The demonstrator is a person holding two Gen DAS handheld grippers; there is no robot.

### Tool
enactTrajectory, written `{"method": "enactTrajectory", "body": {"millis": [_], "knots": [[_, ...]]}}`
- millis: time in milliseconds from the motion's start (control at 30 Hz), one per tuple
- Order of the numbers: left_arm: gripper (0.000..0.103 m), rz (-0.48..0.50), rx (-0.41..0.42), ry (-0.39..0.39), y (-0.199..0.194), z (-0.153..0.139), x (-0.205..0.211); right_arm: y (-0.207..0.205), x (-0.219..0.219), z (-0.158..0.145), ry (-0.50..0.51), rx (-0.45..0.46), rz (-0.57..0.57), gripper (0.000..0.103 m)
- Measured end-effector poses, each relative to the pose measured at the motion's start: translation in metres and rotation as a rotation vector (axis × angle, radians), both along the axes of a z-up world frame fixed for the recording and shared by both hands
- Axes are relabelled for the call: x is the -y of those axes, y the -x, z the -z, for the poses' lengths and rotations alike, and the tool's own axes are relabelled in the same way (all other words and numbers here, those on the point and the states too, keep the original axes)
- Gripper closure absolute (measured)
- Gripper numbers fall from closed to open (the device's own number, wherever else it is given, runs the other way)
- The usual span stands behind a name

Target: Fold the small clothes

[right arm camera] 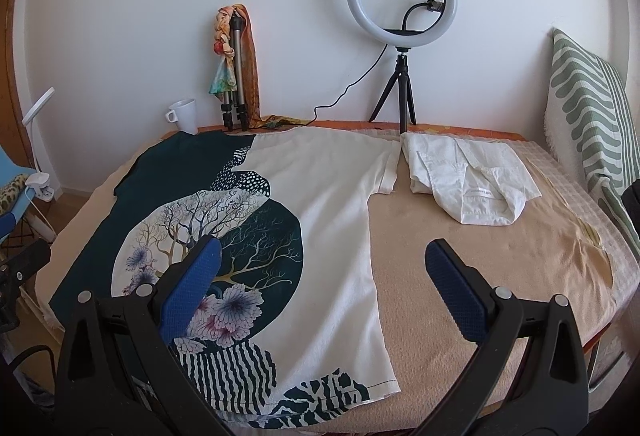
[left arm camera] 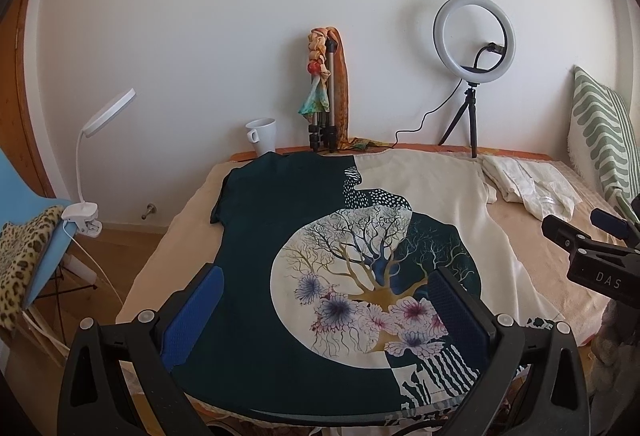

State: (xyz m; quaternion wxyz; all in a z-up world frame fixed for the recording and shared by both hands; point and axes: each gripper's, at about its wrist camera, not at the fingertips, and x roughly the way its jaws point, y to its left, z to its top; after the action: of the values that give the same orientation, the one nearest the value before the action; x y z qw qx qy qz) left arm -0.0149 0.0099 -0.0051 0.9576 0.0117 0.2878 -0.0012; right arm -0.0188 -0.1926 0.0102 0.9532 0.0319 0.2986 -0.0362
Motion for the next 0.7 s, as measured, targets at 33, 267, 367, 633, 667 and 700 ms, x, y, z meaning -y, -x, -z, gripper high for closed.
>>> {"method": "enactTrajectory", "body": {"millis": [33,267,367,633,667,700], "knots": [[0.000,-0.001,-0.001,0.000,0.000,0.000,0.000,0.001,-0.001,0.000,0.002,0.000,-0.001,0.000],[0.001,-0.004,-0.009,0.002,0.000,0.002,-0.003,0.005,-0.006,-0.004,0.008,0.024,-0.006,0.000],[0.001,-0.010,-0.006,0.002,0.002,0.003,-0.005,0.005,-0.010,-0.006,0.014,0.031,-0.008,0.000],[0.001,-0.017,-0.006,0.008,0.001,0.003,-0.008,0.003,-0.015,-0.004,0.014,0.027,-0.022,0.000],[0.001,-0.016,-0.007,0.009,0.001,0.004,-0.008,0.003,-0.015,-0.004,0.016,0.027,-0.021,0.000],[0.001,-0.017,-0.008,0.008,0.000,0.004,-0.008,0.002,-0.015,-0.004,0.016,0.027,-0.019,0.000]]}}
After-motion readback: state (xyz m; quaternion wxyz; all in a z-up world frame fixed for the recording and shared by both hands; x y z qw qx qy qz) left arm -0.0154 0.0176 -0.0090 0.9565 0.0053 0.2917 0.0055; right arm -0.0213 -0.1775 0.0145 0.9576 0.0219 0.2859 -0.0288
